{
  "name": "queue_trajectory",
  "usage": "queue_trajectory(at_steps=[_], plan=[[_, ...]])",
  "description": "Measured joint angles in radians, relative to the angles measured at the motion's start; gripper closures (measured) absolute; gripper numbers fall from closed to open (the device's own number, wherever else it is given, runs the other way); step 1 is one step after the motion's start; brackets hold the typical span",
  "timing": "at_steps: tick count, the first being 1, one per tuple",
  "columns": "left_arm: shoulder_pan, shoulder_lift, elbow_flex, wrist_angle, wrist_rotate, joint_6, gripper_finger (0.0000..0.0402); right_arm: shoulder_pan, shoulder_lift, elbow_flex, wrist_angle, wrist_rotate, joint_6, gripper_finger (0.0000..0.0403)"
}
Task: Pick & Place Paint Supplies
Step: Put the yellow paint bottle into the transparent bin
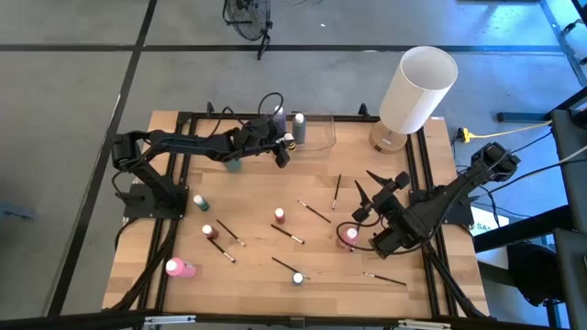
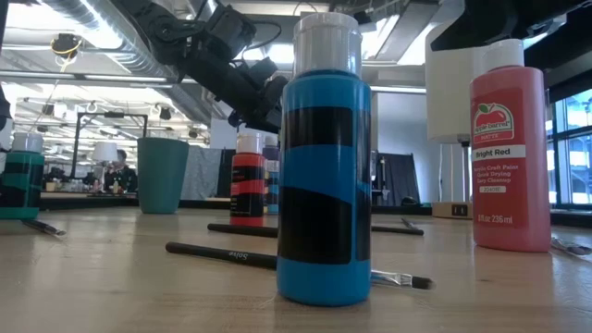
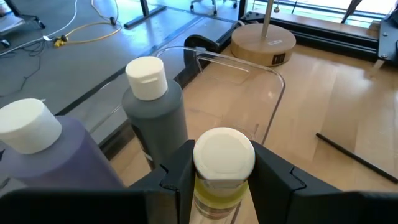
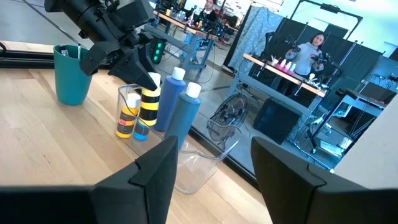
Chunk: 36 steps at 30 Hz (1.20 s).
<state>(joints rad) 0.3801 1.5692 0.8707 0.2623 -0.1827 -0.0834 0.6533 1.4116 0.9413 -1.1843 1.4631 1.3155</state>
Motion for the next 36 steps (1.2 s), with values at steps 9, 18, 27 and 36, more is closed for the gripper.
queue_trajectory(at_steps=[9,18,27,36], plan=[[0.002,0.0,0.0,-0.013,0.002,0.001,0.0287,0.0,0.0,0.0,0.006,0.0,0.0,0.0197],[0.002,0.007,0.0,-0.026,-0.001,0.017,0.0287,0.0,0.0,0.0,0.01,0.0,0.0,0.0197],[0.015,0.071,0.0,-0.003,0.025,0.01,0.0287,0.0,0.0,0.0,0.017,0.008,0.0,0.0197],[0.035,0.09,0.0,0.005,0.033,0.008,0.0287,0.0,0.0,0.0,0.015,0.008,0.0,0.0197]])
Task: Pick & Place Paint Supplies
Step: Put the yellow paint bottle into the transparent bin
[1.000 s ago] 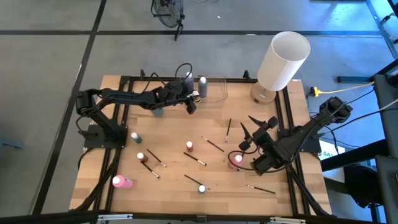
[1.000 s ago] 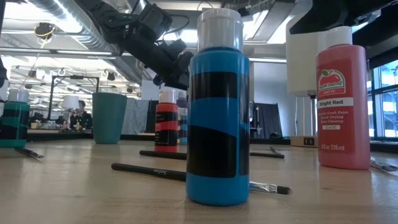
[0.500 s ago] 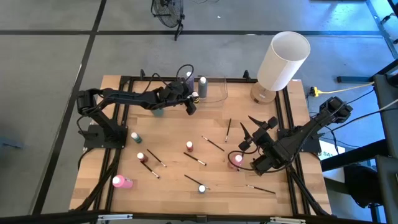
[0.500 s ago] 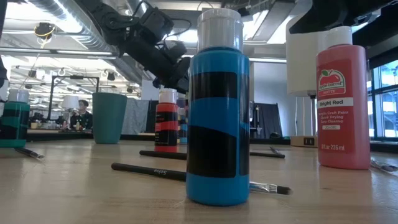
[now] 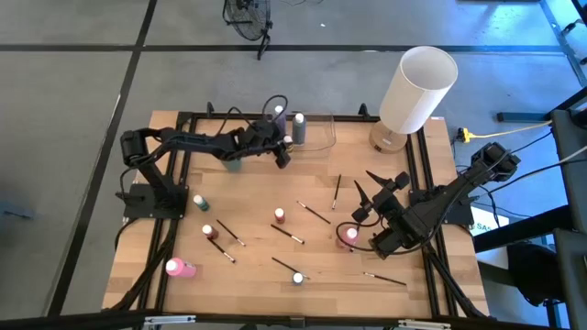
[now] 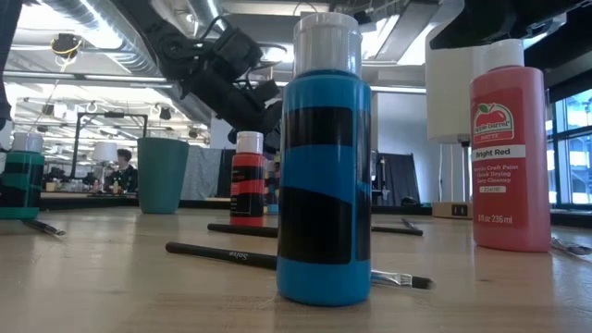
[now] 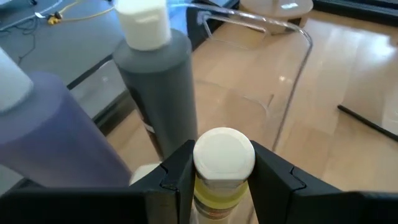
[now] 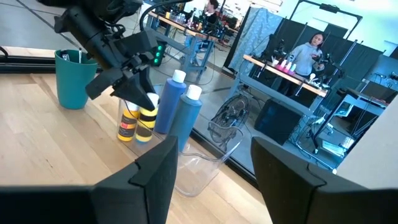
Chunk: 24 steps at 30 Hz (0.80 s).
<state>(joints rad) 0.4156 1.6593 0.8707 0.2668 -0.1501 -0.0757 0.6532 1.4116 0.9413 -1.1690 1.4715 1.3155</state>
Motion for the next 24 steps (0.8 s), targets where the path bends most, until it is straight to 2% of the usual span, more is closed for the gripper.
queue_trajectory(at_steps=[24], plan=[[-0.001,0.001,0.0,-0.022,0.022,0.02,0.0287,0.0,0.0,0.0,0.0,0.0,-0.015,0.0197]])
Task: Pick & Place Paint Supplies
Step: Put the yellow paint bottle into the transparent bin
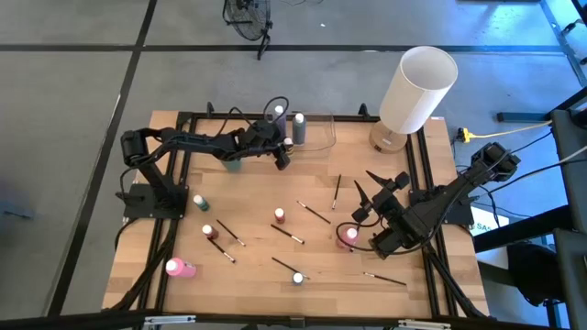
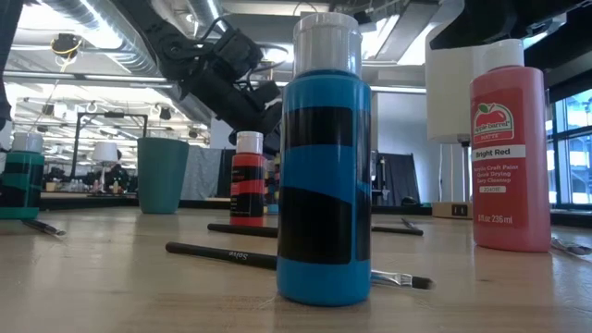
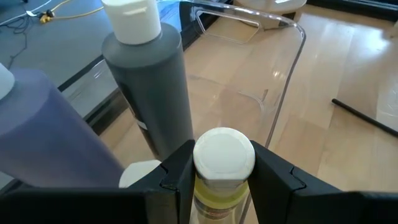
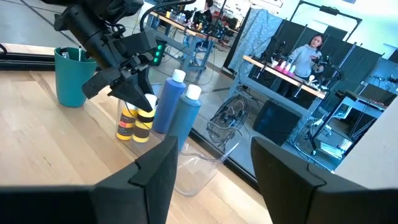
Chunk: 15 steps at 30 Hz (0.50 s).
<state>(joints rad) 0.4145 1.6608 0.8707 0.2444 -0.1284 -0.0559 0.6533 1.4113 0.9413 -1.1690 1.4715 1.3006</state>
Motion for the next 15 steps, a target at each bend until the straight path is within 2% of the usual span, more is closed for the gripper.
queue_trajectory(at_steps=[15], plan=[[-0.001,0.0,0.035,-0.019,0.029,0.017,0.0287,0.0,0.0,0.0,0.003,0.0,0.0,0.0197]])
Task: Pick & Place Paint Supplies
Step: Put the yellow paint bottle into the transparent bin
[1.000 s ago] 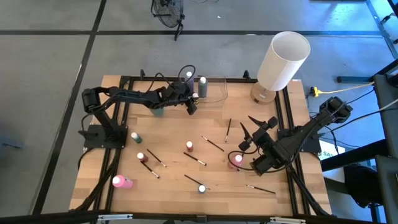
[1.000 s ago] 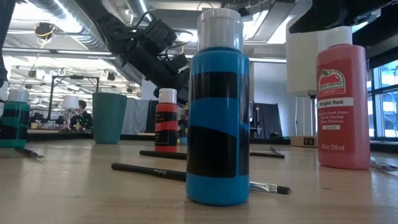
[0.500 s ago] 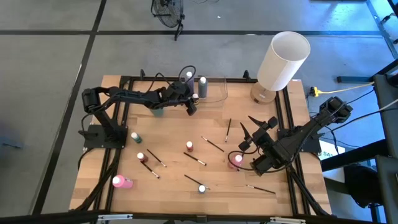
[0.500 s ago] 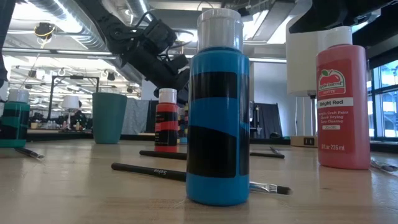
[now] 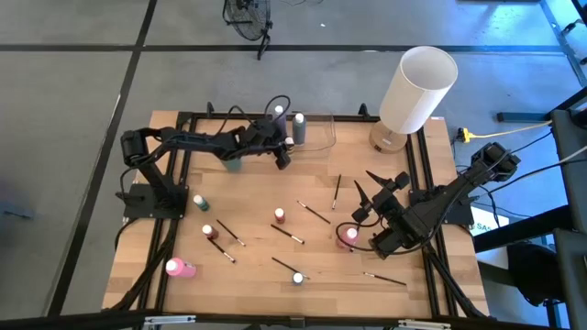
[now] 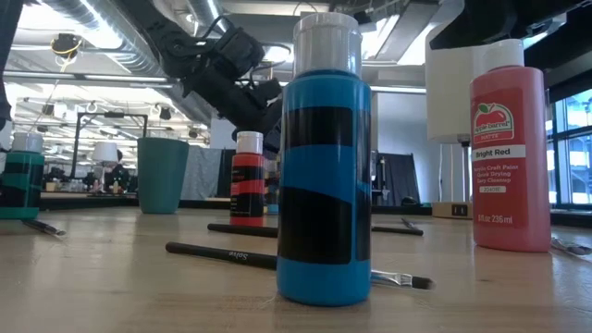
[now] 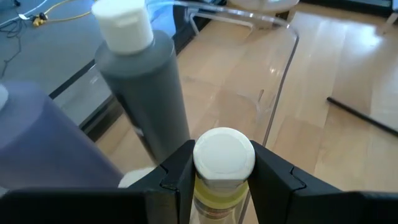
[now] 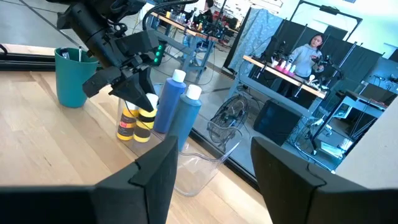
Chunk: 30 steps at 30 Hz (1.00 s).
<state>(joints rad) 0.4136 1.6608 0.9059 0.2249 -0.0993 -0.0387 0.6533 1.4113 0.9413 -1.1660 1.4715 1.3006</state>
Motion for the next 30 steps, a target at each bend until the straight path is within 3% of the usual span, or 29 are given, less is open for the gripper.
queue_trajectory(at_steps=[16,30], plan=[[0.0,0.127,0.106,-0.042,0.011,0.01,0.0287,0.0,0.0,0.0,0.0,-0.006,0.0,0.0197],[-0.002,0.141,0.107,-0.011,0.005,-0.001,0.0287,0.0,0.0,0.0,-0.004,-0.02,-0.026,0.0197]])
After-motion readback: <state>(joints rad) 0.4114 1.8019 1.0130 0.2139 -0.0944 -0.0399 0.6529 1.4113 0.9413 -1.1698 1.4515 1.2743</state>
